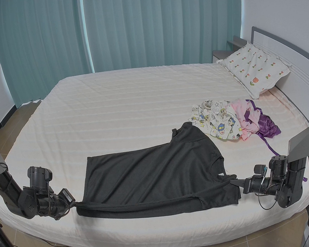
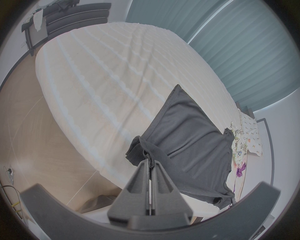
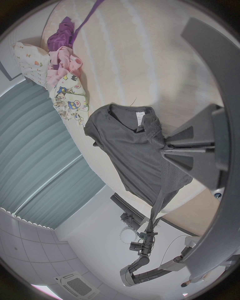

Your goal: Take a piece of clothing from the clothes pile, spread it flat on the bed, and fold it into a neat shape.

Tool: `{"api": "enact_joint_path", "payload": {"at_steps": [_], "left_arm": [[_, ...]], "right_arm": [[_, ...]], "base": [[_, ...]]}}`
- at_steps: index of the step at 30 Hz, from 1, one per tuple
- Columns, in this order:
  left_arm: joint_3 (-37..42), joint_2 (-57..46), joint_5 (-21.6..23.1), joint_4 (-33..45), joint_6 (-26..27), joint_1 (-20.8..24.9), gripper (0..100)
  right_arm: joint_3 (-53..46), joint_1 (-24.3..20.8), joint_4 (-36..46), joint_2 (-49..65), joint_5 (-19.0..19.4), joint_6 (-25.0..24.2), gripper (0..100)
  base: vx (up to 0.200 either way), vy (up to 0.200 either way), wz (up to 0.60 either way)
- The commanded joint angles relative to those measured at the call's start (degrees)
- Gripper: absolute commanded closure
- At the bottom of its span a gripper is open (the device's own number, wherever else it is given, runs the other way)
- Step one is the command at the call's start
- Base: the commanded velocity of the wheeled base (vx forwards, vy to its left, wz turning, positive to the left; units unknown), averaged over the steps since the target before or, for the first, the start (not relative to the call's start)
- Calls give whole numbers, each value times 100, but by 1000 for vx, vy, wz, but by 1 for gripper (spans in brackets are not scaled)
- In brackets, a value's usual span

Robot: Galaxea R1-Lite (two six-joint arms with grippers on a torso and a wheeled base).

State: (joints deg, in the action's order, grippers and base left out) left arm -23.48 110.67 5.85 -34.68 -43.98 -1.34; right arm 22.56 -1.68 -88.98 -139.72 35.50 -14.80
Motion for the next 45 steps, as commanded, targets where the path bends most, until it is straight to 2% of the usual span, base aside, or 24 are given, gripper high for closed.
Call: {"api": "enact_joint_path", "payload": {"at_steps": [1, 8, 15, 30, 38, 43, 44, 45], "left_arm": [[-8, -133, -5, -3, 21, -24, 100], [-280, -72, -14, 14, 4, -77, 100], [-763, 517, -58, 14, -5, -314, 100], [-1361, 1326, -75, -3, -14, -270, 100], [-1809, 1801, -524, -12, -172, -156, 100], [-1827, 1827, -585, -12, -163, -15, 100], [-1836, 1827, -585, -12, -163, -15, 100], [-1853, 1827, -585, -12, -163, 11, 0]], "right_arm": [[-59, 1, -58, 252, -8, 12, 100], [143, -8, -58, 226, -52, -32, 100], [679, -34, 56, -135, -228, -41, 100], [1224, -78, 575, -390, -403, -41, 100], [1321, -25, 575, -495, -421, -67, 100], [1321, 19, 583, -513, -430, -67, 100], [1321, 19, 583, -513, -430, -67, 0], [1347, 19, 592, -522, -430, -67, 0]], "base": [[0, 0, 0], [0, 0, 0], [0, 0, 0], [0, 0, 0], [0, 0, 0], [0, 0, 0], [0, 0, 0], [0, 0, 0]]}}
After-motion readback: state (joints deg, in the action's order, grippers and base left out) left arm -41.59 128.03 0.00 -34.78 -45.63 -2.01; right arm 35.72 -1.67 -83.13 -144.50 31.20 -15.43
